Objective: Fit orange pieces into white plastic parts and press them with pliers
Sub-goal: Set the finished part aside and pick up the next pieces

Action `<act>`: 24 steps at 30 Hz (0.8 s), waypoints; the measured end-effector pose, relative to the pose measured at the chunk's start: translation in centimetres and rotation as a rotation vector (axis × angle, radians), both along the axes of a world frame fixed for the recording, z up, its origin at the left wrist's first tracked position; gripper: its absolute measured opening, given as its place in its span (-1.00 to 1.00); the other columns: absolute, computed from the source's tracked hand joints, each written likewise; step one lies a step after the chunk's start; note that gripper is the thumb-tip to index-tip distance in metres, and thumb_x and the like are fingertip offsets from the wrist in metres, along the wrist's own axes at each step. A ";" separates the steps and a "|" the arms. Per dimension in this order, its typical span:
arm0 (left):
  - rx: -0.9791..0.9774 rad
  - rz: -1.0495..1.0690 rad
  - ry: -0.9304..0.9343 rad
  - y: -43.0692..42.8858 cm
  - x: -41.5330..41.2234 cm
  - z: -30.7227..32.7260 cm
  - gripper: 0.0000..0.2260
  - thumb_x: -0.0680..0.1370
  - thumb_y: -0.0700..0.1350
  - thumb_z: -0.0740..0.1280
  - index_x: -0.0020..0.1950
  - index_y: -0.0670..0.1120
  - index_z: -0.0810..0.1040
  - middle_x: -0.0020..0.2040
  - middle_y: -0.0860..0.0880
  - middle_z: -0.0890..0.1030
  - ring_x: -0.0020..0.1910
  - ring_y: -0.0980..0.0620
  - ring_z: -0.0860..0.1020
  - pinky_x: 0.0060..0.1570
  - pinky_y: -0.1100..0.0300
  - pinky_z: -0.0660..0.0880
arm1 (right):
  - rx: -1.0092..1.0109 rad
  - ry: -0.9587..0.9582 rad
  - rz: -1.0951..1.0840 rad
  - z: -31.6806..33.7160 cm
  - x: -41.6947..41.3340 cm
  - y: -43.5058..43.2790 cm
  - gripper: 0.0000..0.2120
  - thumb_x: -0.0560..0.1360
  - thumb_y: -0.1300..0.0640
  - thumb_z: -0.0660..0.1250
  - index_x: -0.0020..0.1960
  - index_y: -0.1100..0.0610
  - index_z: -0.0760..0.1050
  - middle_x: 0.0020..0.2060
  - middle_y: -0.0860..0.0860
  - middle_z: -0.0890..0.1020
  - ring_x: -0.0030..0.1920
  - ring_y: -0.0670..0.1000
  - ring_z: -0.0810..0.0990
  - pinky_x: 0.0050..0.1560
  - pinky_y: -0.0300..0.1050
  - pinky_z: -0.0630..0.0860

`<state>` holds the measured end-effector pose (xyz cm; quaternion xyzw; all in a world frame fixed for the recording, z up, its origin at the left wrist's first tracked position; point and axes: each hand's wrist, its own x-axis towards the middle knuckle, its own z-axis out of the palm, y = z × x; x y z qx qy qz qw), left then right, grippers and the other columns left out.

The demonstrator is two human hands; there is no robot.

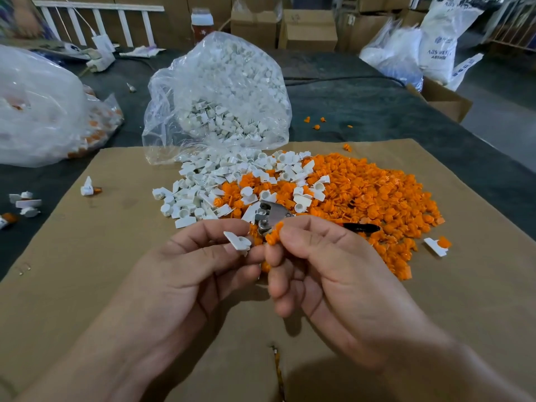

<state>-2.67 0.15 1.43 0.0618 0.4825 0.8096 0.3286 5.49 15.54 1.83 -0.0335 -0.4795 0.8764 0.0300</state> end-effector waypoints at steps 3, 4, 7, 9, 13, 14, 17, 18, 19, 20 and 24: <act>-0.028 0.015 0.080 0.4 0.7 0.1 -0.70 0.22 -0.34 0.49 -0.06 -0.19 0.71 -0.20 -0.30 0.67 -0.30 -0.10 0.68 -0.34 0.20 0.62 | 0.469 0.072 -0.160 -0.4 0.2 0.0 -0.91 0.54 0.06 0.31 -0.11 -0.04 0.58 -0.30 0.11 0.66 -0.41 0.10 0.61 -0.45 0.08 0.57; -0.014 0.016 0.085 0.5 0.8 0.1 -0.66 0.20 -0.35 0.51 -0.04 -0.20 0.70 -0.22 -0.30 0.65 -0.33 -0.09 0.66 -0.35 0.19 0.62 | 0.573 0.093 -0.188 -0.5 0.3 0.0 -0.92 0.54 0.02 0.30 -0.08 -0.05 0.57 -0.32 0.10 0.65 -0.41 0.11 0.61 -0.45 0.17 0.57; 0.029 0.016 0.080 0.6 1.0 0.1 -0.65 0.21 -0.39 0.50 -0.03 -0.21 0.70 -0.26 -0.25 0.64 -0.35 -0.07 0.63 -0.38 0.20 0.60 | 0.741 0.102 -0.223 -0.6 0.7 0.0 -0.90 0.54 -0.05 0.27 -0.03 -0.09 0.56 -0.34 0.02 0.64 -0.41 0.01 0.61 -0.43 0.13 0.60; 0.044 0.025 0.100 0.5 0.9 0.1 -0.72 0.26 -0.30 0.48 -0.04 -0.19 0.70 -0.25 -0.22 0.65 -0.34 -0.05 0.64 -0.38 0.21 0.59 | 0.788 0.090 -0.224 -0.6 0.8 0.0 -0.89 0.54 -0.07 0.27 -0.02 -0.12 0.55 -0.35 0.00 0.64 -0.39 -0.02 0.62 -0.41 0.09 0.62; 0.026 0.046 0.150 0.6 1.0 0.3 -0.72 0.23 -0.26 0.48 -0.06 -0.17 0.71 -0.24 -0.19 0.66 -0.32 -0.03 0.65 -0.37 0.24 0.60 | 0.786 0.098 -0.213 -0.4 0.9 0.0 -0.91 0.54 -0.03 0.28 -0.03 -0.11 0.56 -0.36 0.01 0.63 -0.40 -0.04 0.61 -0.41 -0.05 0.58; 0.020 0.046 0.161 0.6 1.0 0.3 -0.72 0.23 -0.26 0.47 -0.07 -0.17 0.72 -0.24 -0.19 0.66 -0.33 -0.02 0.65 -0.38 0.24 0.59 | 0.788 0.102 -0.215 -0.4 0.9 -0.1 -0.91 0.54 -0.02 0.28 -0.03 -0.11 0.56 -0.36 0.00 0.62 -0.40 -0.05 0.60 -0.40 -0.10 0.56; 0.013 0.037 0.174 0.6 1.1 0.3 -0.74 0.24 -0.28 0.49 -0.09 -0.15 0.72 -0.25 -0.19 0.67 -0.37 -0.01 0.64 -0.38 0.25 0.59 | 0.820 0.117 -0.236 -0.3 0.9 -0.2 -0.92 0.53 0.00 0.29 -0.04 -0.10 0.57 -0.33 -0.05 0.61 -0.38 -0.09 0.60 -0.39 -0.22 0.52; 0.003 0.030 0.188 0.6 1.1 0.4 -0.73 0.22 -0.29 0.50 -0.10 -0.14 0.72 -0.25 -0.19 0.67 -0.38 -0.01 0.63 -0.38 0.25 0.58 | 0.839 0.125 -0.243 -0.3 1.0 -0.2 -0.92 0.53 0.02 0.30 -0.04 -0.09 0.57 -0.31 -0.07 0.60 -0.37 -0.10 0.60 -0.39 -0.24 0.51; -0.016 0.030 0.205 0.6 1.2 0.5 -0.69 0.17 -0.31 0.53 -0.11 -0.13 0.72 -0.26 -0.19 0.67 -0.39 0.00 0.63 -0.38 0.25 0.58 | 0.857 0.131 -0.250 -0.2 1.0 -0.3 -0.93 0.54 0.03 0.30 -0.04 -0.09 0.57 -0.29 -0.09 0.60 -0.37 -0.11 0.60 -0.40 -0.26 0.51; -0.035 0.039 0.218 0.7 1.2 0.5 -0.66 0.12 -0.31 0.55 -0.13 -0.13 0.72 -0.26 -0.19 0.67 -0.40 0.00 0.63 -0.39 0.24 0.59 | 0.873 0.134 -0.255 -0.2 1.0 -0.3 -0.93 0.54 0.04 0.31 -0.04 -0.09 0.57 -0.28 -0.10 0.59 -0.36 -0.12 0.60 -0.40 -0.27 0.51; -0.058 0.062 0.178 0.9 1.5 0.7 -0.79 0.18 -0.26 0.50 -0.19 -0.15 0.72 -0.26 -0.25 0.67 -0.39 -0.05 0.67 -0.39 0.17 0.60 | 1.085 0.176 -0.325 -0.1 0.9 -0.1 -0.94 0.56 0.05 0.31 -0.05 -0.10 0.54 -0.23 -0.16 0.55 -0.24 -0.10 0.59 -0.34 -0.31 0.48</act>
